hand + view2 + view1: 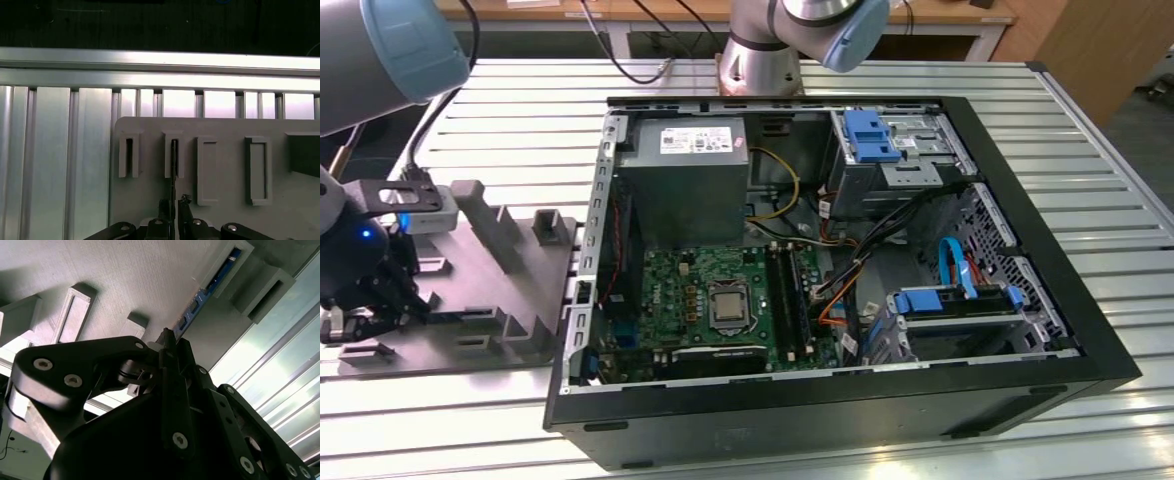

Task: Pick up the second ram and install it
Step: 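Pick up the second ram and move it above second insertion slot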

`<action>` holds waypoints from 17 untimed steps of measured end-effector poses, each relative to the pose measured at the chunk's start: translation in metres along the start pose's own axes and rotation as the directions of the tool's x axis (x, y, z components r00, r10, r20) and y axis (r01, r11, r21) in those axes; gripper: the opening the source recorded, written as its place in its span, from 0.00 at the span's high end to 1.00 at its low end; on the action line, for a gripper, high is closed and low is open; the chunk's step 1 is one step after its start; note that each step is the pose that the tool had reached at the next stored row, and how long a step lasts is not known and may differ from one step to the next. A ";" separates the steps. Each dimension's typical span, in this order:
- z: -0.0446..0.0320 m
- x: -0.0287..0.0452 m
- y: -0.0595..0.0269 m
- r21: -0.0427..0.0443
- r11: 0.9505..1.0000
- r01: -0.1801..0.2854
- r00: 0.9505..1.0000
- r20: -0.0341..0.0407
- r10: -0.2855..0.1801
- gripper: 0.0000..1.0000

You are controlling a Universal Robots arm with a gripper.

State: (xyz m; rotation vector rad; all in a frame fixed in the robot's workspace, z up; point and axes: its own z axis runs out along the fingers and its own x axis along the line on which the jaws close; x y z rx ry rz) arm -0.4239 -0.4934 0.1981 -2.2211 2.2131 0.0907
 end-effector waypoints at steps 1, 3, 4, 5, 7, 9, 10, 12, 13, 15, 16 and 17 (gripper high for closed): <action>0.0000 0.0003 0.0000 0.000 1.000 0.000 1.000 0.000 0.000 0.79; -0.0001 0.0007 0.0000 0.000 1.000 0.000 1.000 0.001 0.000 0.79; -0.0001 0.0008 0.0000 0.000 1.000 0.000 1.000 0.002 0.000 0.79; -0.0001 0.0009 0.0000 0.000 1.000 0.000 1.000 0.005 0.000 0.79; 0.0000 0.0009 0.0000 0.000 1.000 0.000 1.000 0.007 0.000 0.79; -0.0001 0.0009 0.0000 0.000 1.000 0.000 1.000 0.007 0.000 0.79; -0.0001 0.0009 0.0000 0.000 1.000 0.000 1.000 0.008 0.000 0.79; -0.0001 0.0009 0.0000 0.000 1.000 0.000 1.000 0.008 0.000 0.79; -0.0002 0.0009 0.0000 0.000 1.000 0.000 1.000 0.008 0.000 0.79; -0.0002 0.0009 0.0000 0.000 1.000 0.000 1.000 0.008 0.000 0.79; -0.0003 0.0009 0.0000 0.000 1.000 0.000 1.000 0.008 0.000 0.79; -0.0003 0.0009 0.0000 0.000 1.000 0.000 1.000 0.008 0.000 0.79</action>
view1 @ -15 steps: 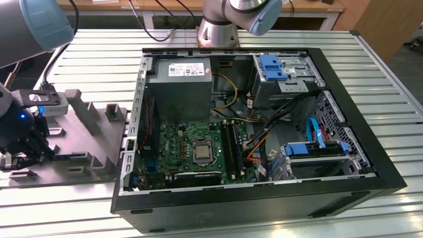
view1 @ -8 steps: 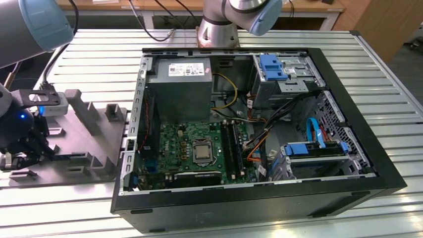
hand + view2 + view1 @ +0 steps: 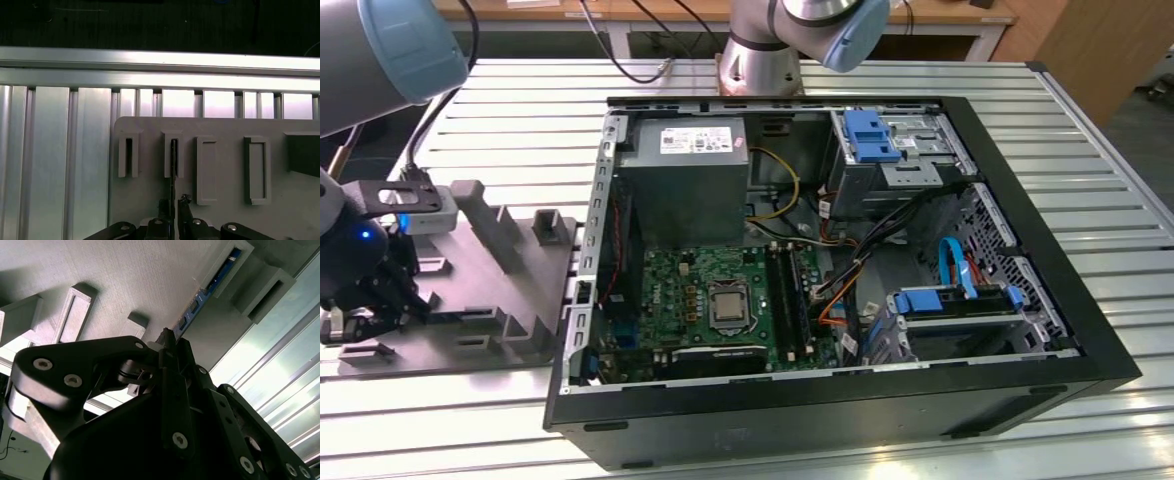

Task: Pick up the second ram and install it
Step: 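Pick up the second ram and move it above second insertion slot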

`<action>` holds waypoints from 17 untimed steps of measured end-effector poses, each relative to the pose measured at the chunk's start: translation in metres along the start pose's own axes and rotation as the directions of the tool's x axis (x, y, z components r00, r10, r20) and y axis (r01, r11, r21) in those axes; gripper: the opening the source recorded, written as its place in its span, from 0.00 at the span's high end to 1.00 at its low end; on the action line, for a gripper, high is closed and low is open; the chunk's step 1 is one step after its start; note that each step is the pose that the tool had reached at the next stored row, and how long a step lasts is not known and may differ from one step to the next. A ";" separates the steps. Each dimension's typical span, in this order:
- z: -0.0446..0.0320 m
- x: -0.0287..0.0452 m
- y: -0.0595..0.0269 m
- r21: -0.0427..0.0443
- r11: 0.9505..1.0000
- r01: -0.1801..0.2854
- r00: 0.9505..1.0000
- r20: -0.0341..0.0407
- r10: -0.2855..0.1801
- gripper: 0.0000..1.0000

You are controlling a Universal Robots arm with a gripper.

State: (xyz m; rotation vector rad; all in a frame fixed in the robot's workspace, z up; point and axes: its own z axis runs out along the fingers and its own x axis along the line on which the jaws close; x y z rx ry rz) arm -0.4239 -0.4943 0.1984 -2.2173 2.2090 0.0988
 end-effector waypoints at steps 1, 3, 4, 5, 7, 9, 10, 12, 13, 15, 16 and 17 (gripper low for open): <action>0.0000 0.0000 0.0000 0.000 1.000 0.000 1.000 0.000 0.000 0.79; -0.0001 0.0000 0.0000 0.000 1.000 0.000 1.000 0.000 0.000 0.80; -0.0002 0.0000 0.0000 0.000 1.000 0.000 1.000 0.000 0.000 0.80; -0.0002 0.0000 0.0000 0.000 1.000 0.000 1.000 0.000 0.000 0.87; -0.0002 0.0000 0.0000 0.000 1.000 0.000 1.000 0.000 0.000 0.87; -0.0002 0.0000 0.0000 0.000 1.000 0.000 1.000 0.000 0.000 0.87; -0.0002 0.0000 0.0000 0.000 1.000 0.000 1.000 0.000 0.000 0.87; -0.0003 0.0000 0.0000 0.000 1.000 0.000 1.000 0.000 0.000 0.87; -0.0003 0.0000 0.0000 0.000 1.000 0.000 1.000 0.000 0.000 0.87; -0.0004 0.0000 0.0000 0.000 1.000 0.000 1.000 0.000 0.000 0.87; -0.0004 0.0000 0.0000 0.000 1.000 0.000 1.000 0.000 0.000 0.88; -0.0004 0.0000 0.0000 0.000 1.000 0.000 1.000 0.000 0.000 0.88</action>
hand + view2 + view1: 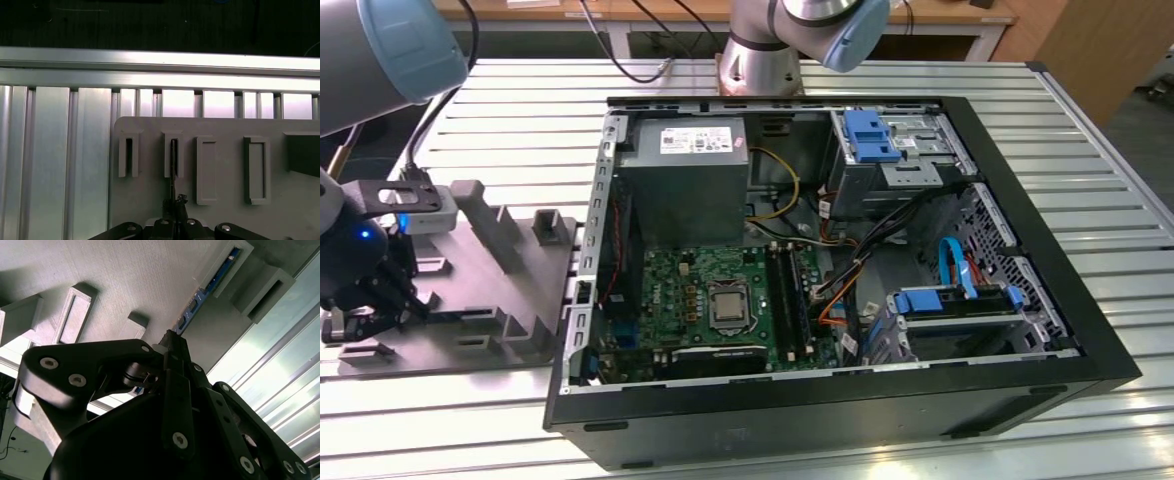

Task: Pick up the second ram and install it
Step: 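Pick up the second ram and move it above second insertion slot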

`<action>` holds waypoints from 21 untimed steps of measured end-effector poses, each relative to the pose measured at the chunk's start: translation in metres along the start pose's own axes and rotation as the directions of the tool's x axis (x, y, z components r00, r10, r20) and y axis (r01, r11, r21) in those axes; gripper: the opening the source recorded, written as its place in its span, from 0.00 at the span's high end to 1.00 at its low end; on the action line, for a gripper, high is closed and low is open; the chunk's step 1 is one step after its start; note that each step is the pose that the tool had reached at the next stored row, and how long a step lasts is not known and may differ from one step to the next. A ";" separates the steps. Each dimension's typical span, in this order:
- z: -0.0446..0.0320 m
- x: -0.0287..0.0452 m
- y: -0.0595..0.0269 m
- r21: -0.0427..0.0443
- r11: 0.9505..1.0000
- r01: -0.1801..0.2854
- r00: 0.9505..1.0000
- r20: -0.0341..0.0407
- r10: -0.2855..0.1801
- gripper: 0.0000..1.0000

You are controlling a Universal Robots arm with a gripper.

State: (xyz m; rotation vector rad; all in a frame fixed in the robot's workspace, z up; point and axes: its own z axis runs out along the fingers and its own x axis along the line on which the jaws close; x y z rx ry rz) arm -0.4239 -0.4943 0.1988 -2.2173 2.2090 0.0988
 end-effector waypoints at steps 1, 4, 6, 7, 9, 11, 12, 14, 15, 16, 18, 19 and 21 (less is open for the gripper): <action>-0.0001 0.0000 0.0000 0.000 1.000 0.000 1.000 0.000 0.000 0.89; -0.0004 0.0000 0.0000 0.000 1.000 0.000 1.000 0.000 0.000 0.89; -0.0020 -0.0001 0.0001 0.000 1.000 0.000 1.000 0.000 0.000 0.89; -0.0023 -0.0001 0.0001 0.000 1.000 0.000 1.000 0.000 0.000 0.89; -0.0027 -0.0002 0.0001 0.000 1.000 0.000 1.000 0.000 0.000 0.89; -0.0028 -0.0001 0.0001 0.000 1.000 0.000 1.000 0.000 0.000 0.89; -0.0028 -0.0001 0.0001 0.000 1.000 0.000 1.000 0.000 0.000 0.89; -0.0029 -0.0002 0.0001 0.000 1.000 0.000 1.000 0.000 0.000 0.89; -0.0029 -0.0002 0.0001 0.000 1.000 0.000 1.000 0.000 0.000 0.89; -0.0029 -0.0002 0.0001 0.000 1.000 0.000 1.000 0.000 0.000 0.89; -0.0029 -0.0002 0.0001 0.000 1.000 0.000 1.000 0.000 0.000 0.89; -0.0029 -0.0002 0.0001 0.000 1.000 0.000 1.000 0.000 0.000 0.89; -0.0030 -0.0002 0.0001 0.000 1.000 0.000 1.000 0.000 0.000 0.89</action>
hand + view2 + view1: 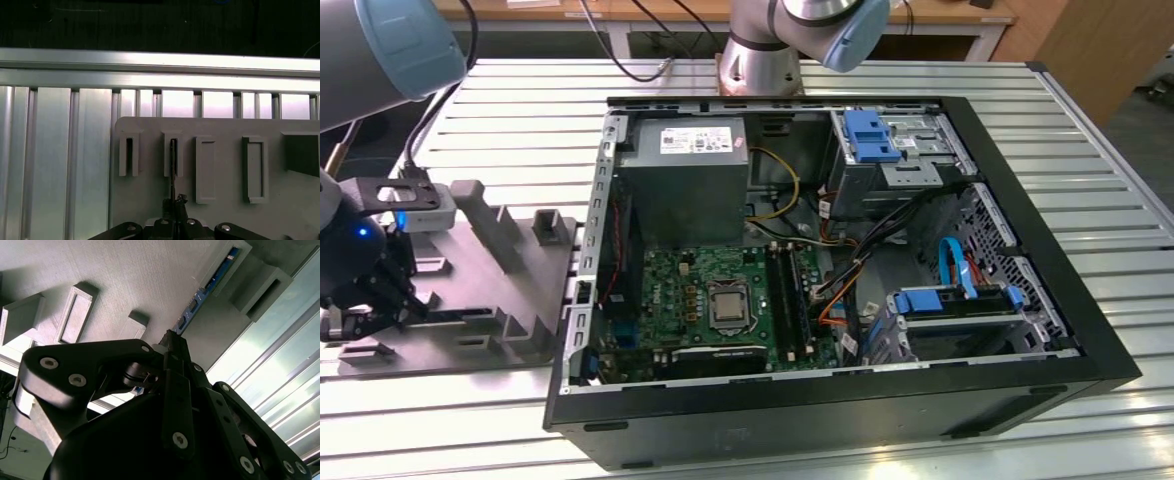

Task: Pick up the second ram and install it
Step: 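Pick up the second ram and move it above second insertion slot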

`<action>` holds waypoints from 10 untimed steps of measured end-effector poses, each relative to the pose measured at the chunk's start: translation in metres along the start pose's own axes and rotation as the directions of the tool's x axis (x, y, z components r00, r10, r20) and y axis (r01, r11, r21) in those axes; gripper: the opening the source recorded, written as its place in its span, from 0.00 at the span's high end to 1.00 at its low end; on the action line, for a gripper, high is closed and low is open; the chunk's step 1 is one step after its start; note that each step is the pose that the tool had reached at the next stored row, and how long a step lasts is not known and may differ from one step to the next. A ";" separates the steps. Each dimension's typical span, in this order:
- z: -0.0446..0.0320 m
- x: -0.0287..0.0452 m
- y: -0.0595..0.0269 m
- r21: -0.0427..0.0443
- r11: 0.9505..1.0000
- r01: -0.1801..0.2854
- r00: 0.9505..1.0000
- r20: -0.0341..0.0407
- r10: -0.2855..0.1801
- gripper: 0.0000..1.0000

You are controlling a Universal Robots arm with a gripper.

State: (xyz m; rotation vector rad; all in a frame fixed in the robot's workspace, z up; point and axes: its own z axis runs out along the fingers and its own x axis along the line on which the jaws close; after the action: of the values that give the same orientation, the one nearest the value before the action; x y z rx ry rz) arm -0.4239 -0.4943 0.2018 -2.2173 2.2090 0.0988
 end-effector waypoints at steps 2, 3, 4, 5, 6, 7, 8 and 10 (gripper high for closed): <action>-0.0010 0.0000 0.0001 0.000 1.000 0.000 1.000 0.000 0.000 0.89; -0.0020 -0.0001 0.0002 0.000 1.000 0.000 1.000 0.000 0.000 0.89; -0.0033 -0.0002 0.0002 0.000 1.000 0.000 1.000 0.000 0.000 0.89; -0.0051 -0.0002 0.0002 0.000 1.000 0.000 1.000 0.000 0.000 0.89; -0.0073 -0.0004 0.0003 0.000 1.000 0.000 1.000 0.000 0.000 0.89; -0.0097 -0.0005 0.0004 0.000 1.000 0.000 1.000 0.000 0.000 0.89; -0.0123 -0.0006 0.0005 0.000 1.000 0.000 1.000 0.000 0.000 0.89; -0.0175 -0.0009 0.0007 0.000 1.000 0.000 1.000 0.000 0.000 0.89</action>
State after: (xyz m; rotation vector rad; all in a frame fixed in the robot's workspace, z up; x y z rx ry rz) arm -0.4239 -0.4943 0.2193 -2.2173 2.2090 0.0988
